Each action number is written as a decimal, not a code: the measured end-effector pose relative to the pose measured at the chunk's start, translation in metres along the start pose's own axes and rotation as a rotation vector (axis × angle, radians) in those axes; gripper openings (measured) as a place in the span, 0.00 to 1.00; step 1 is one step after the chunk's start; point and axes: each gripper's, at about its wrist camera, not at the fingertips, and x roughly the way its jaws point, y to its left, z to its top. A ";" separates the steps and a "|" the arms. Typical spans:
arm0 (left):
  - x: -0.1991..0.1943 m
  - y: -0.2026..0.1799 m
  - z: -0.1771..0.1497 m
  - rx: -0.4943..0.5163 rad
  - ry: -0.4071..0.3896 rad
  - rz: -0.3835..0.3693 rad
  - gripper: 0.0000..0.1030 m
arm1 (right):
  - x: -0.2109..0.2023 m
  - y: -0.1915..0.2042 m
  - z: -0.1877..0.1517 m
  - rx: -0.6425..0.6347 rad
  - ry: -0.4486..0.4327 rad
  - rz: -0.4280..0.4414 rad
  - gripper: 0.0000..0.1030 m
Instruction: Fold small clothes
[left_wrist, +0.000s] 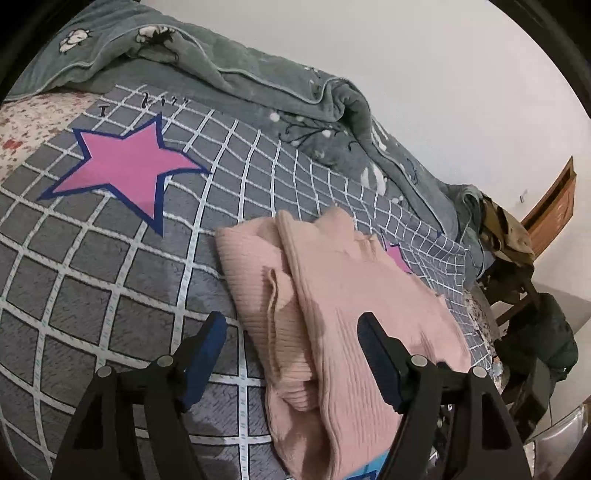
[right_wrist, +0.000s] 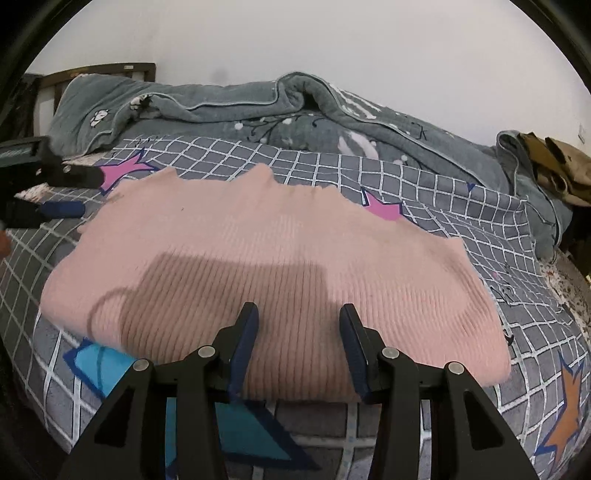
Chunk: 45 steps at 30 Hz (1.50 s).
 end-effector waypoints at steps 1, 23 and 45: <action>0.002 0.001 -0.001 0.000 0.007 0.003 0.70 | 0.003 0.001 0.003 0.000 -0.005 -0.005 0.42; 0.023 -0.010 -0.009 0.058 0.062 0.036 0.78 | 0.000 -0.003 0.000 0.027 0.015 -0.001 0.42; 0.025 -0.011 -0.010 0.057 0.065 0.027 0.78 | -0.013 -0.006 -0.007 0.060 0.027 0.026 0.43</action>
